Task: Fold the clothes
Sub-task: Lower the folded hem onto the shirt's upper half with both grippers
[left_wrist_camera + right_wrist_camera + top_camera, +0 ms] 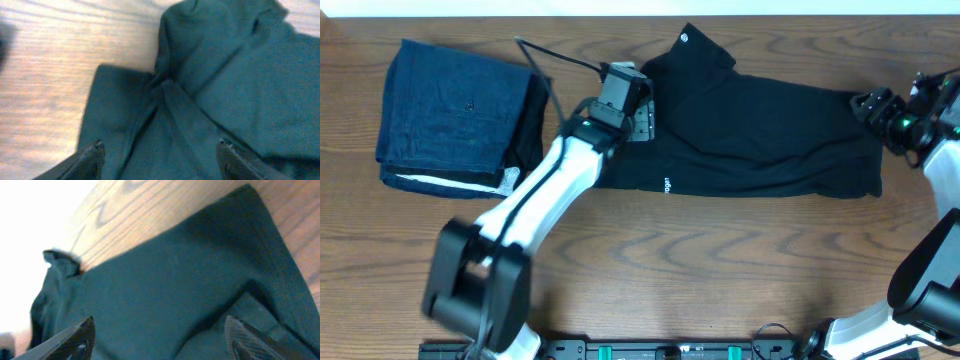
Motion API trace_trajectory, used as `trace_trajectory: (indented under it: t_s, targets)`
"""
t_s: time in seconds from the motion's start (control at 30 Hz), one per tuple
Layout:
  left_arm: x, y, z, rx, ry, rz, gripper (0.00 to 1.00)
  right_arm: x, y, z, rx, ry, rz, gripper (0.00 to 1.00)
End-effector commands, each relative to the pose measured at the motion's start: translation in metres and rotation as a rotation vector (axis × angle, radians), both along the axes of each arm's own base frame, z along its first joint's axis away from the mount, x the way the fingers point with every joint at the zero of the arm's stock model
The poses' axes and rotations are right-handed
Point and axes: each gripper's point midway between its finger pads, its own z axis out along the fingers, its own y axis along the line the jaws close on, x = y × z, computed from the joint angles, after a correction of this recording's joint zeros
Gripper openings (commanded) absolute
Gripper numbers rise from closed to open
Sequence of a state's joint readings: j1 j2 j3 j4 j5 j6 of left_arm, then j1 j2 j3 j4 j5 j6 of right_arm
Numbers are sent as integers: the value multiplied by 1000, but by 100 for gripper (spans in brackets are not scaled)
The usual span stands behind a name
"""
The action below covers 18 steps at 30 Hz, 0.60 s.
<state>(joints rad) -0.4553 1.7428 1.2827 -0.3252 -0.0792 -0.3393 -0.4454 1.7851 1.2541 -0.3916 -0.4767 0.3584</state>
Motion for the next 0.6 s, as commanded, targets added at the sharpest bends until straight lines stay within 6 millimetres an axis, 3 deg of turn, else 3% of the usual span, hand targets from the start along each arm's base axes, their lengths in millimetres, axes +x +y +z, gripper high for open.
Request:
trace_trajectory:
  t_s: [0.0,0.07,0.1,0.17,0.23,0.37,0.57]
  targets:
    - [-12,4,37,-17,-19,-12,59,-1,10,13,-8,5,93,69]
    - [-29,0,28,-32,61,-51,47,-14,16,8,21,75,102,52]
    - [-37,-2,23,-41,103,-70,39,-22,20,3,39,121,99,36]
    - [-54,-5,11,-53,187,-100,20,-44,28,-9,78,233,94,13]
    - [-68,-7,0,-64,258,-122,8,-66,36,-21,75,340,111,1]
    - [-85,-4,-24,-76,369,-88,6,-93,50,-36,0,489,169,1]
    - [-83,-7,-55,-61,424,-84,6,-90,65,-44,-121,520,220,1]
